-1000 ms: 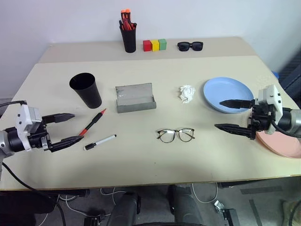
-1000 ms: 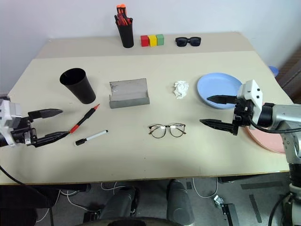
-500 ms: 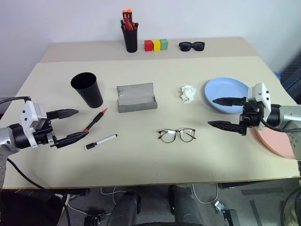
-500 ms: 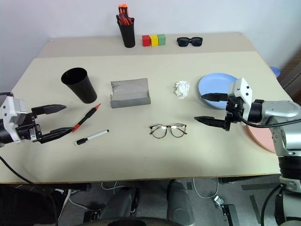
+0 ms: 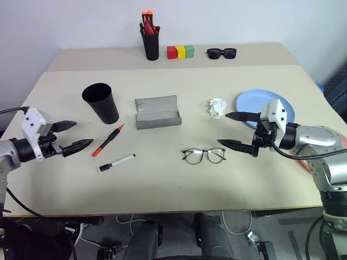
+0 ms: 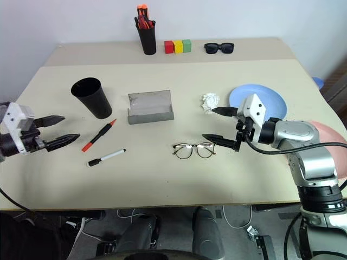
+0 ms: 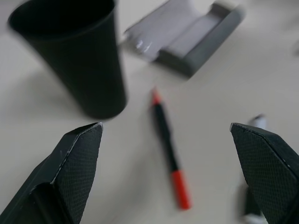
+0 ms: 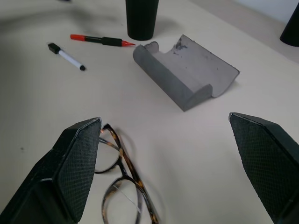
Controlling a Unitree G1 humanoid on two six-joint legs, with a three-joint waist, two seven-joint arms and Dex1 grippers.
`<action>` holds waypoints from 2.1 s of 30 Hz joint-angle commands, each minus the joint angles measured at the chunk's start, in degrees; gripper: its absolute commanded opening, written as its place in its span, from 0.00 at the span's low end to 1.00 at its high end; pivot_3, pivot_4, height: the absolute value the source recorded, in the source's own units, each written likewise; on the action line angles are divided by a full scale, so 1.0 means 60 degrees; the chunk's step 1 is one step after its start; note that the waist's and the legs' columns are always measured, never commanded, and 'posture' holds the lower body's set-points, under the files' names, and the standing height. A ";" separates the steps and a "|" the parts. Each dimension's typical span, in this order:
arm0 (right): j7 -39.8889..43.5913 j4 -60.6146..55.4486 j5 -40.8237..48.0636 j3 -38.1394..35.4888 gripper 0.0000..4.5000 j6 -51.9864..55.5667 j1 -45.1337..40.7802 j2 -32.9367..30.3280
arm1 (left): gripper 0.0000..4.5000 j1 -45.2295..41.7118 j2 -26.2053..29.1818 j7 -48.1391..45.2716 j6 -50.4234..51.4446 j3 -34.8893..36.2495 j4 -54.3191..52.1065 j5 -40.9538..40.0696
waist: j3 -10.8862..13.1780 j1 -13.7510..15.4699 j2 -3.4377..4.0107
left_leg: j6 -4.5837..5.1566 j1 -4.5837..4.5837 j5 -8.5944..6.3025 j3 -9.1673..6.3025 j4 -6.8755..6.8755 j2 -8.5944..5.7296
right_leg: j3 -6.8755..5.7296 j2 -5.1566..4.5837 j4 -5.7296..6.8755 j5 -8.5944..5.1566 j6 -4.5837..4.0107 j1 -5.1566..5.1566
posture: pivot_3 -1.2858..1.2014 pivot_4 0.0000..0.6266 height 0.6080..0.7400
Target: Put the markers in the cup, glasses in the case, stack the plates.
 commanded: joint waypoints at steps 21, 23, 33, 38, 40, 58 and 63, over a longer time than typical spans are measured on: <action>-0.1195 -0.0874 -0.0211 0.0163 0.99 -0.0772 0.0515 0.1001 | 1.00 -0.2664 -0.1373 0.1278 0.2003 -0.2343 0.0300 0.1482 | -0.0005 -0.0023 -0.0010 | -0.0006 0.0002 0.0004 -0.0002 0.0004 -0.0006 | 0.0001 0.0000 0.0033 0.0000 0.0001 -0.0011 | 0.52 0.24 1.00; -0.1239 -0.0911 -0.0231 0.0182 0.99 -0.0837 0.0603 0.1013 | 1.00 -0.2565 -0.1360 0.1296 0.2086 -0.2401 0.0255 0.1541 | -0.0005 -0.0016 -0.0010 | -0.0006 0.0002 0.0004 -0.0001 0.0004 -0.0006 | 0.0002 -0.0001 0.0032 0.0000 0.0001 -0.0011 | 0.52 0.24 1.00; -0.1457 -0.1072 -0.0318 0.0174 1.00 -0.0963 0.0880 0.1040 | 0.60 -0.2300 -0.1867 0.1976 0.2433 -0.2435 0.0500 0.1677 | -0.0006 -0.0010 -0.0012 | -0.0006 0.0002 0.0004 -0.0002 0.0009 -0.0008 | 0.0002 -0.0002 0.0035 0.0000 0.0001 -0.0010 | 0.52 0.24 1.00; -0.1386 -0.1008 -0.0354 0.0201 1.00 -0.0969 0.0851 0.0985 | 0.03 -0.2261 -0.1981 0.1970 0.2277 -0.2522 0.0514 0.1705 | -0.0007 -0.0005 -0.0012 | -0.0007 0.0006 0.0004 -0.0003 0.0010 -0.0008 | 0.0003 -0.0002 0.0037 0.0000 0.0001 -0.0007 | 0.52 0.24 1.00; -0.1376 -0.0964 -0.0356 0.0211 1.00 -0.0960 0.0784 0.0991 | 0.01 -0.2274 -0.1948 0.1871 0.2228 -0.2526 0.0462 0.1670 | -0.0007 -0.0001 -0.0012 | -0.0007 0.0007 0.0004 -0.0003 0.0011 -0.0008 | 0.0003 -0.0003 0.0037 0.0000 0.0001 -0.0005 | 0.52 0.24 1.00; -0.1231 -0.0377 -0.0507 0.0454 1.00 -0.1212 0.0265 0.1189 | 0.01 -0.1709 -0.1930 0.1344 -0.0201 -0.0990 -0.1906 0.0578 | -0.0007 0.0004 -0.0012 | -0.0009 0.0005 0.0005 -0.0003 0.0012 -0.0005 | 0.0003 -0.0005 0.0034 0.0000 -0.0001 -0.0006 | 0.52 0.24 1.00; -0.1164 -0.0324 -0.0511 0.0437 1.00 -0.1195 0.0181 0.1169 | 0.01 -0.2485 -0.2595 0.1509 -0.1237 -0.0638 -0.1790 0.0149 | -0.0007 0.0009 -0.0014 | -0.0013 0.0001 0.0008 -0.0005 0.0016 -0.0007 | 0.0001 -0.0005 0.0036 0.0001 -0.0001 -0.0007 | 0.52 0.24 1.00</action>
